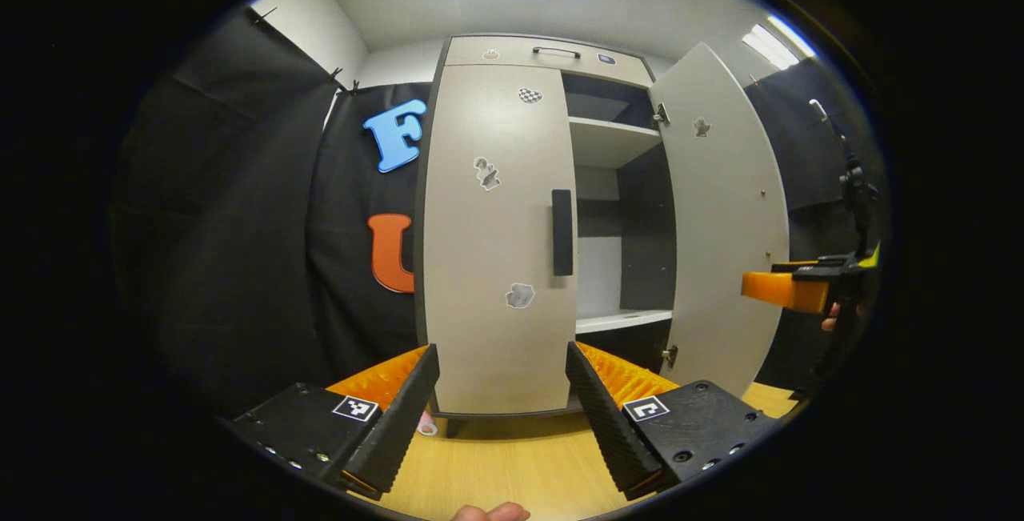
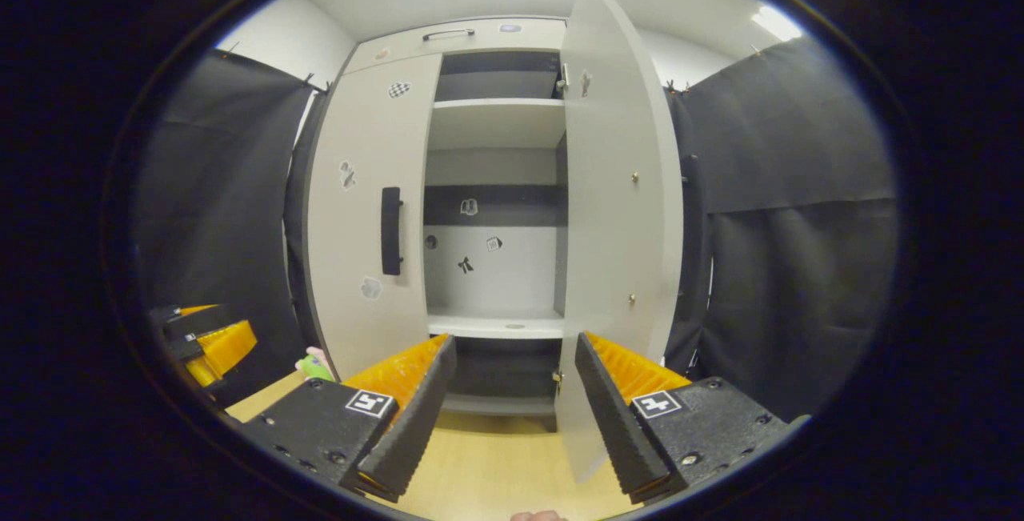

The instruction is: Open the right door of the double-door shoe cabinet with the right hand, and open the left door with the left hand.

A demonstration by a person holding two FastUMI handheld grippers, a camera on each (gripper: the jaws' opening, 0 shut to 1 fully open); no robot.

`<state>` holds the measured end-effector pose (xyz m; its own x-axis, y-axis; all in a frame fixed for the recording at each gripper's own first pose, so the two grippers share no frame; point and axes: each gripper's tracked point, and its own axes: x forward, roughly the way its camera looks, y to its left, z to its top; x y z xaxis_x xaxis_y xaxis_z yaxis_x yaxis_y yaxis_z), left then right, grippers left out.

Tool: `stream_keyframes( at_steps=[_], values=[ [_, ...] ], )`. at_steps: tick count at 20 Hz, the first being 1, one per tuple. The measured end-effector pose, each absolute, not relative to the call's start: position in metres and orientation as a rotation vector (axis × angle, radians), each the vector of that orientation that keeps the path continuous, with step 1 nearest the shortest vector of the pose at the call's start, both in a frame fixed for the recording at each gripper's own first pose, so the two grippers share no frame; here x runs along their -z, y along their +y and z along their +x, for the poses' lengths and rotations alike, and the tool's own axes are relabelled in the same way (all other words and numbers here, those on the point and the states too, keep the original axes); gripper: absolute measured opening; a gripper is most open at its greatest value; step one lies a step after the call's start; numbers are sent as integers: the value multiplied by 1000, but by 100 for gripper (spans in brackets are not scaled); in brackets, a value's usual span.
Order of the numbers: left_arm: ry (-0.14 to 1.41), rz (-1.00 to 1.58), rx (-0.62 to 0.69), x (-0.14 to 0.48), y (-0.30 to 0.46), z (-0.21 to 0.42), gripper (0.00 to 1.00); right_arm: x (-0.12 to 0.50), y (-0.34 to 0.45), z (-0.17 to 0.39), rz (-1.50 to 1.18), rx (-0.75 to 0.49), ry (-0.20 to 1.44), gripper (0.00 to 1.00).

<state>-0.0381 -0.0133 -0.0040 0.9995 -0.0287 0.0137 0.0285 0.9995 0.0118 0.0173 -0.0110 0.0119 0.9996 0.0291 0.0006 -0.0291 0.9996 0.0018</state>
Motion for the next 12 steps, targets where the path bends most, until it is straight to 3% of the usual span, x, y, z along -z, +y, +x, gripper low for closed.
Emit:
stream_keyframes(
  at_steps=[5,9,12],
  values=[
    [-92,89,90,-36,-40,-4,95,-6,-8,11,-3,-65,9,94],
    [-82,14,264,-52,-92,51,95,4,-13,3,-14,-74,25,94],
    [-100,63,208,-69,-91,91,96,7,-19,-4,-28,-64,28,94]
  ],
)
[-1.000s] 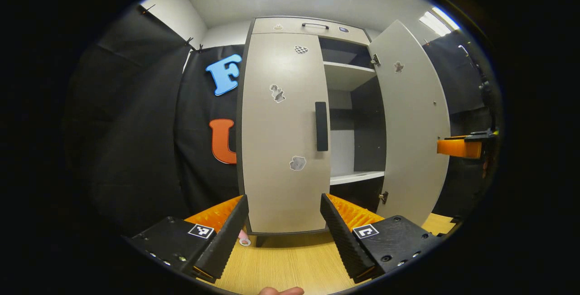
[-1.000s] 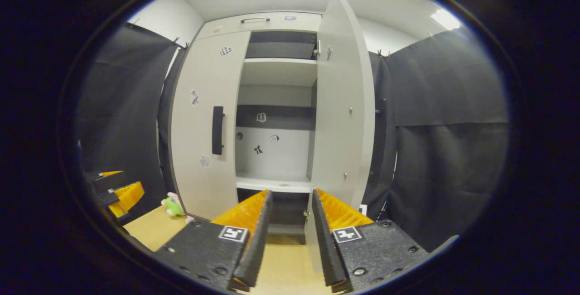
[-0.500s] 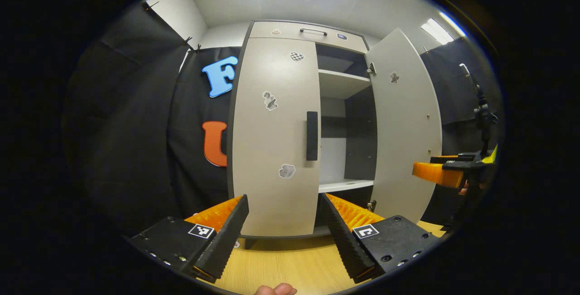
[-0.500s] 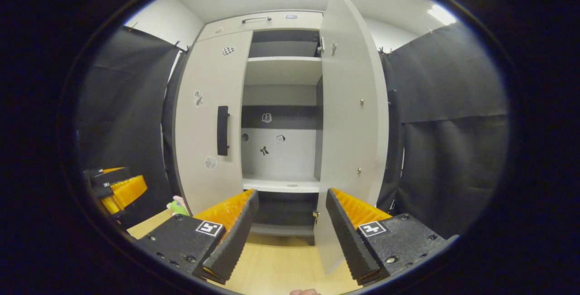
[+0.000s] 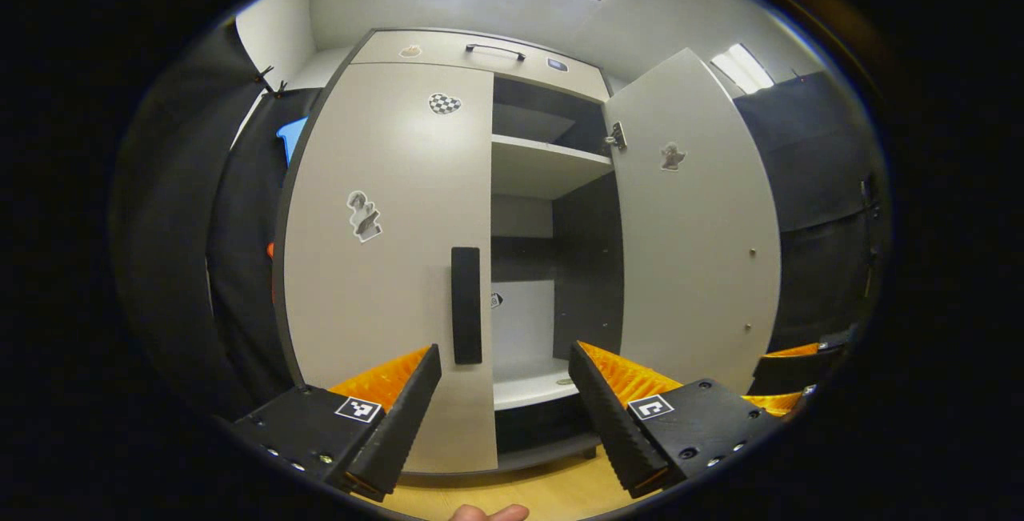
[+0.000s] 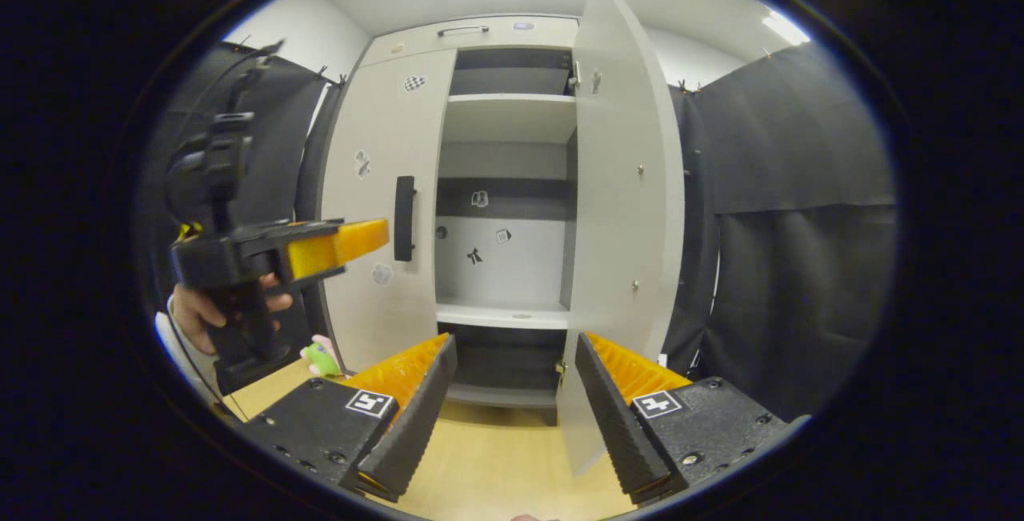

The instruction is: Open the right door of the double-door shoe cabinet with the right hand, and open the left door with the left hand.

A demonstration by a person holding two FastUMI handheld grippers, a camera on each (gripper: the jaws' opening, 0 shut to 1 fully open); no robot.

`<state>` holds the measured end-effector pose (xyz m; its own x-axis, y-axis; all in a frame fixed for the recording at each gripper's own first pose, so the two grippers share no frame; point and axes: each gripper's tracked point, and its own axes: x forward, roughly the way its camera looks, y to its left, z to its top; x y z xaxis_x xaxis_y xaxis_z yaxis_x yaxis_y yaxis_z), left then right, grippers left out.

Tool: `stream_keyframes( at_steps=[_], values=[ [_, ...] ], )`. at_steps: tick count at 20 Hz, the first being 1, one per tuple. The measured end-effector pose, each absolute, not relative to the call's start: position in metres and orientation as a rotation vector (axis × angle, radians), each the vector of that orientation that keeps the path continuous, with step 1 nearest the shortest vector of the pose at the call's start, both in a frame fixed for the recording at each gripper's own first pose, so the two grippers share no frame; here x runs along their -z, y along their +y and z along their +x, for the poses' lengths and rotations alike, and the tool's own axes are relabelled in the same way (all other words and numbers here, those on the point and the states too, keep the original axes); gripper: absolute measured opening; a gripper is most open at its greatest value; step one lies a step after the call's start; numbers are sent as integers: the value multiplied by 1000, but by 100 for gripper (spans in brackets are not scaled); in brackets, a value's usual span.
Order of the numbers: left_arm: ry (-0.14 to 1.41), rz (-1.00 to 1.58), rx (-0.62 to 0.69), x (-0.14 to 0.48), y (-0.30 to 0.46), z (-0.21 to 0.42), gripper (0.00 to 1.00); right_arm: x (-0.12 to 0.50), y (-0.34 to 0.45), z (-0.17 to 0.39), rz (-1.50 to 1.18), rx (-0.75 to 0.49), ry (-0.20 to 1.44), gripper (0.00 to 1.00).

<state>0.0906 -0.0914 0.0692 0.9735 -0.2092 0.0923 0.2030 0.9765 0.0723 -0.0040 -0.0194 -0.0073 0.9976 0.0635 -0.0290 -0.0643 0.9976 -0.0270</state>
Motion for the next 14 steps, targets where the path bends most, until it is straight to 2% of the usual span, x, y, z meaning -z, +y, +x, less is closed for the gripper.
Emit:
stream_keyframes(
  at_steps=[6,11,12,13,14],
  values=[
    [-76,59,137,-73,-97,171,96,10,-29,-7,-35,-52,37,94],
    [-19,11,107,-59,-94,196,96,13,-36,-6,-20,-42,50,94],
    [-15,10,100,-58,-94,195,89,14,-37,-5,-18,-41,53,94],
    [-20,11,98,-60,-95,197,96,15,-37,-3,-18,-42,58,94],
    [-10,13,95,-58,-94,197,94,14,-36,-2,-14,-45,59,94]
  ],
)
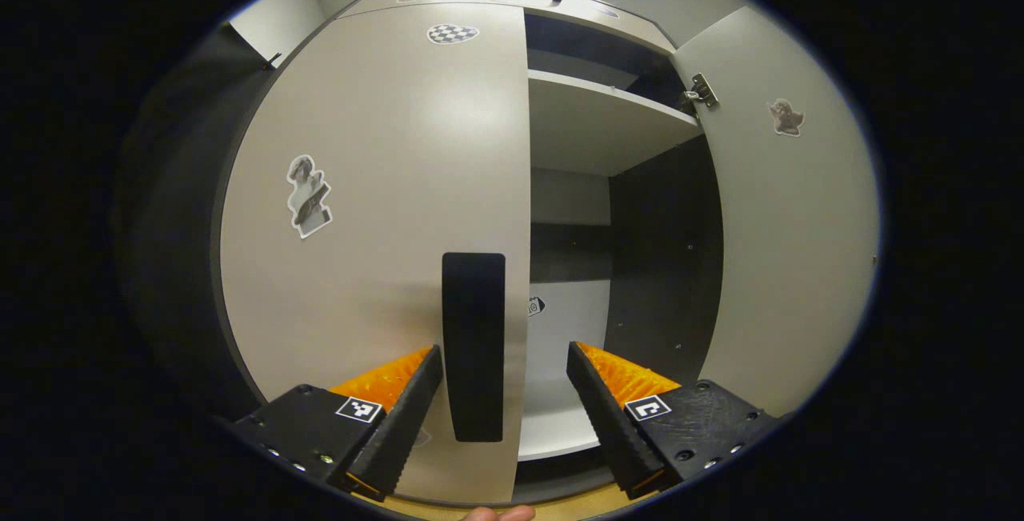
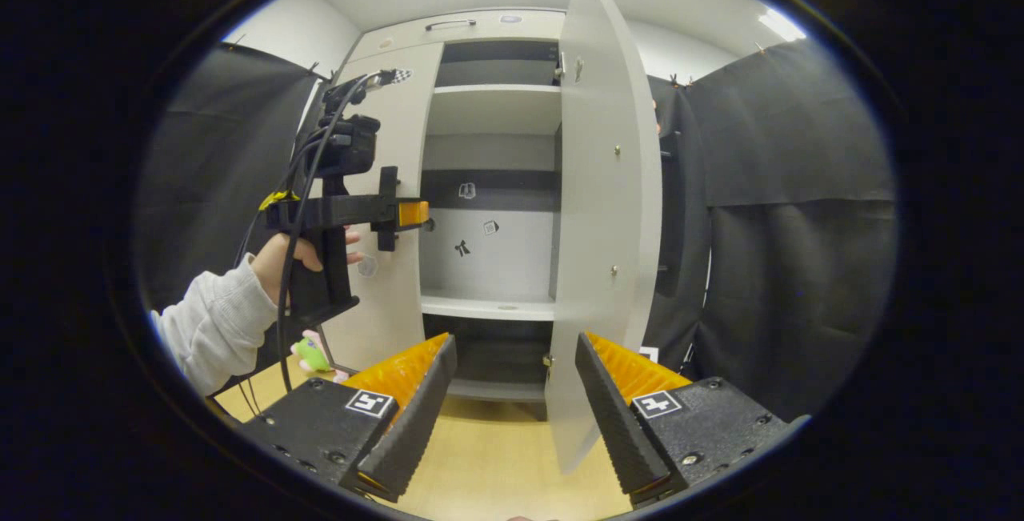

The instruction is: Open the right door of the double-door shoe cabinet with the right hand, and open the left door with the left hand.

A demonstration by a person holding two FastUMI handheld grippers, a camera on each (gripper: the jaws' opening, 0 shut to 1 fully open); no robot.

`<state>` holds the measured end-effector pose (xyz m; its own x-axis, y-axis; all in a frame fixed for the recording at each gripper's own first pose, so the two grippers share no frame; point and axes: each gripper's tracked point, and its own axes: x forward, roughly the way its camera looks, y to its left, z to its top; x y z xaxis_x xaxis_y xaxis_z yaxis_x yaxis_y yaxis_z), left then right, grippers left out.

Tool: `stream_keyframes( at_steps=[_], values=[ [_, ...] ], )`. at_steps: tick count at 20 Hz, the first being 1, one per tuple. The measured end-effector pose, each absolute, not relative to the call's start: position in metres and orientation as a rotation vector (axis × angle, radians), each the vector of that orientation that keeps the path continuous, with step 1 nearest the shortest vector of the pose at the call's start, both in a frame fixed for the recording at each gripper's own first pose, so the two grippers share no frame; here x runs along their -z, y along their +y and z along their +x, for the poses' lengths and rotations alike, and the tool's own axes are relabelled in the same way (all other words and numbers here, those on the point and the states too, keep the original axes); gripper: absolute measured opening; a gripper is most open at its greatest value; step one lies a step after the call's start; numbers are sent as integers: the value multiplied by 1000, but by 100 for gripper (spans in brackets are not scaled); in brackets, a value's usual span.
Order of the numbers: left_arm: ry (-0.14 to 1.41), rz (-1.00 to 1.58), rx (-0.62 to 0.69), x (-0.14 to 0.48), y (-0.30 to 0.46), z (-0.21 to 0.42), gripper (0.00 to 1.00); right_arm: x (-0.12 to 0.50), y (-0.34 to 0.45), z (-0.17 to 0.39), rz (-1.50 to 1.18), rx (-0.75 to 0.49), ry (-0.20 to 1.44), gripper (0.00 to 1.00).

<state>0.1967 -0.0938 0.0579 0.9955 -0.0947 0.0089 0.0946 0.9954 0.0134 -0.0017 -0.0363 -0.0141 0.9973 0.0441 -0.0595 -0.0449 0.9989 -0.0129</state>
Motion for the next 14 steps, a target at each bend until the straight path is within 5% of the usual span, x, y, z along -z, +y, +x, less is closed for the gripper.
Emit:
stream_keyframes(
  at_steps=[6,8,9,11,12,14],
  values=[
    [-7,15,71,-57,-83,199,91,14,-26,5,-25,-72,55,94],
    [-11,15,37,-57,-73,200,71,15,-26,6,-30,-72,55,94],
    [-8,8,37,-56,-71,200,48,17,-26,5,-30,-74,59,94],
    [4,-9,72,-57,-78,192,43,18,-25,6,-26,-76,63,94],
    [3,-4,75,-56,-78,200,27,19,-25,6,-24,-77,63,94],
    [6,2,82,-54,-77,199,23,20,-24,5,-21,-79,66,94]
  ],
)
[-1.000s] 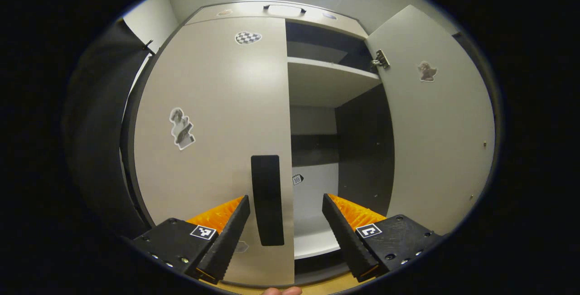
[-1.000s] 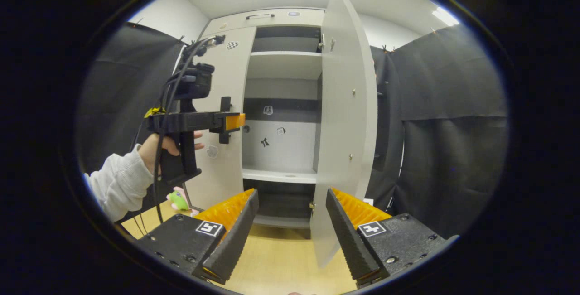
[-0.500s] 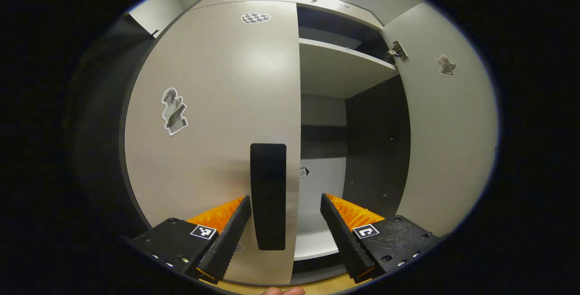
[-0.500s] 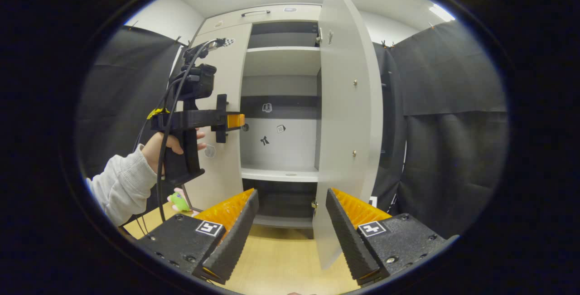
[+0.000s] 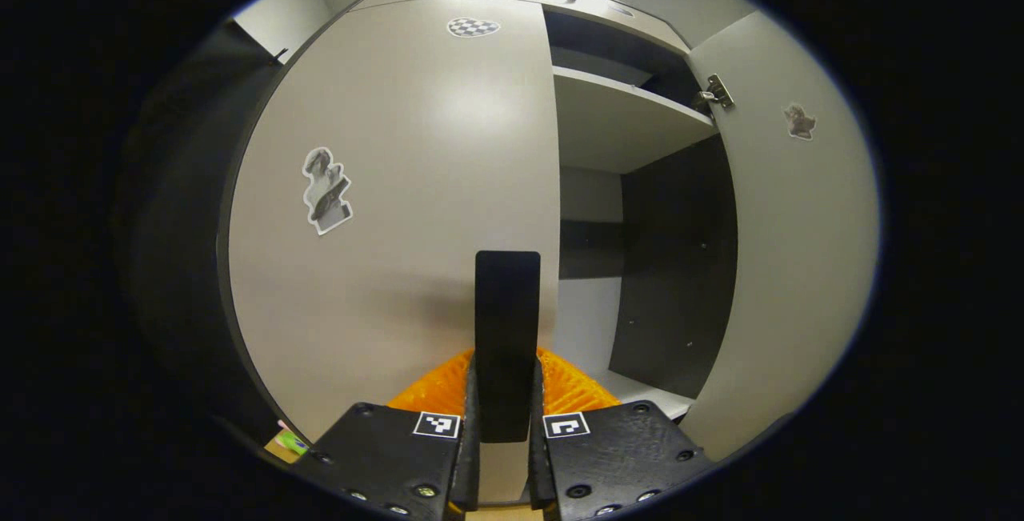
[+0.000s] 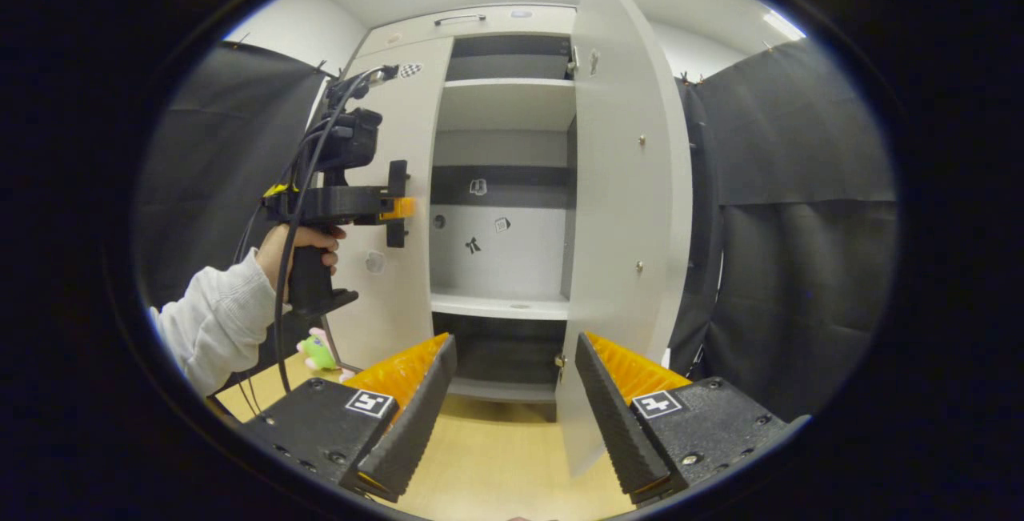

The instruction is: Open the right door of the double-door shoe cabinet with the right hand, and open the left door with the left hand.

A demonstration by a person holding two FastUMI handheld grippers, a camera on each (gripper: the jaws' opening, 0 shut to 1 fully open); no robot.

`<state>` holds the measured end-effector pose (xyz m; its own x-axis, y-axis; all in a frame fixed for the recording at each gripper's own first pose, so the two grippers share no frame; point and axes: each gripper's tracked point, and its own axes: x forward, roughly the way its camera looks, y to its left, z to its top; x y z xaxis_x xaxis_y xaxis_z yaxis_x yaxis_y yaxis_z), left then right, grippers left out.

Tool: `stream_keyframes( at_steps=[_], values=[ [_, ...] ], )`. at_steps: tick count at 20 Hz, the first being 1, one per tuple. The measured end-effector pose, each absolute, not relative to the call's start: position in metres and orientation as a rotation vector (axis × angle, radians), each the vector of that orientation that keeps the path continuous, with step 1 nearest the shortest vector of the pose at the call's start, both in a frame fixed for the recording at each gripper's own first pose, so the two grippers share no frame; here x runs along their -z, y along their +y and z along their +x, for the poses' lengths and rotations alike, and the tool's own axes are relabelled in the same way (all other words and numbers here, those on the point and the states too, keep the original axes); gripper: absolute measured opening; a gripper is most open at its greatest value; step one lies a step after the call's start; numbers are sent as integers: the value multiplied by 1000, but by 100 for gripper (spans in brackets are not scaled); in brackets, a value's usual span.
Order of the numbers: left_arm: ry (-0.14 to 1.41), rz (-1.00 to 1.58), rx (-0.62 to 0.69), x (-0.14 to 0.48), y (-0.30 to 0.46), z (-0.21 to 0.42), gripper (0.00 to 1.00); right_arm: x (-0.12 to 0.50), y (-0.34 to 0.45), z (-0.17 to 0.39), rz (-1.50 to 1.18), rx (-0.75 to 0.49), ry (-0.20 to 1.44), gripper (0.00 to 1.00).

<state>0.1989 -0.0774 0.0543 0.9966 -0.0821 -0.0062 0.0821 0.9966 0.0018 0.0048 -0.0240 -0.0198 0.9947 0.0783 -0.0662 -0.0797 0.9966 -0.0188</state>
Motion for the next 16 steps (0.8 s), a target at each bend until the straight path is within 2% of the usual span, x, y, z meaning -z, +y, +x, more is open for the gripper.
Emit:
stream_keyframes(
  at_steps=[3,16],
  values=[
    [7,-7,97,-54,-78,196,7,21,-23,4,-27,-85,65,94],
    [16,56,121,-60,-58,136,7,25,-28,-13,-36,-58,77,94]
  ],
)
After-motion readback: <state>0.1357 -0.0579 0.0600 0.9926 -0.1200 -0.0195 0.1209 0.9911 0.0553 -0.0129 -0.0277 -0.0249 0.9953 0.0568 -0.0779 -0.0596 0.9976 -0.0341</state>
